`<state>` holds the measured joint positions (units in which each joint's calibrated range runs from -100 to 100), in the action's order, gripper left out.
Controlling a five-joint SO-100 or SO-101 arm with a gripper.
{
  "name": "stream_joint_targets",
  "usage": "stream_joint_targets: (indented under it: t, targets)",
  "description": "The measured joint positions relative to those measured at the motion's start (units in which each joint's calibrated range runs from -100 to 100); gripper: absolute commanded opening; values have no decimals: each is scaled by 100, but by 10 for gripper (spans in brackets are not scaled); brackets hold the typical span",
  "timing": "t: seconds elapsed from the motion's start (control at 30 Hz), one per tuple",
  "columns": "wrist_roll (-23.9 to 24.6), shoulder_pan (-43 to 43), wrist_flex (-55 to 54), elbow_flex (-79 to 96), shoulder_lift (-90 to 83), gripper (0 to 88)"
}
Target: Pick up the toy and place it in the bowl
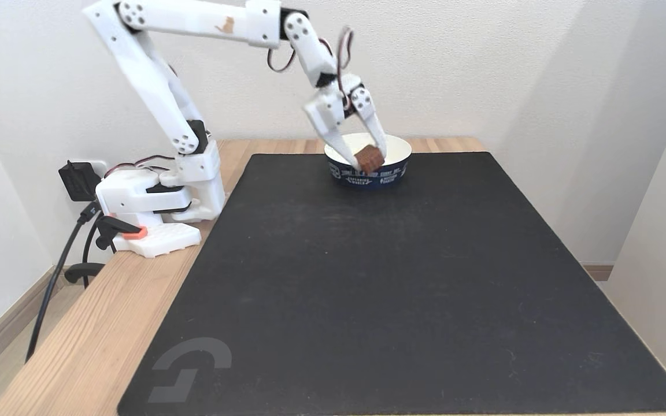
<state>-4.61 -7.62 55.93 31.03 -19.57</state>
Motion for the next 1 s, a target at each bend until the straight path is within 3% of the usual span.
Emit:
stream_joint_targets:
  t: [0.07,0.17,0.23,0.33,0.53,0.83,0.93,1.0]
  targets:
    - [185,-882,-439,-19,-500,41]
    - [324,-1248,-954,208,-658,41]
    - [324,-1748,-1891,642,-666,42]
    - [366,-1781,-2550,1143,-666,45]
    - [340,-1898,-3605,2485,-658,229]
    - [561,-1731,-3791,2683,-958,232]
    - [561,-1556,-3411,2683,-1440,229]
    - [587,-874,-2558,2711,-2331,165]
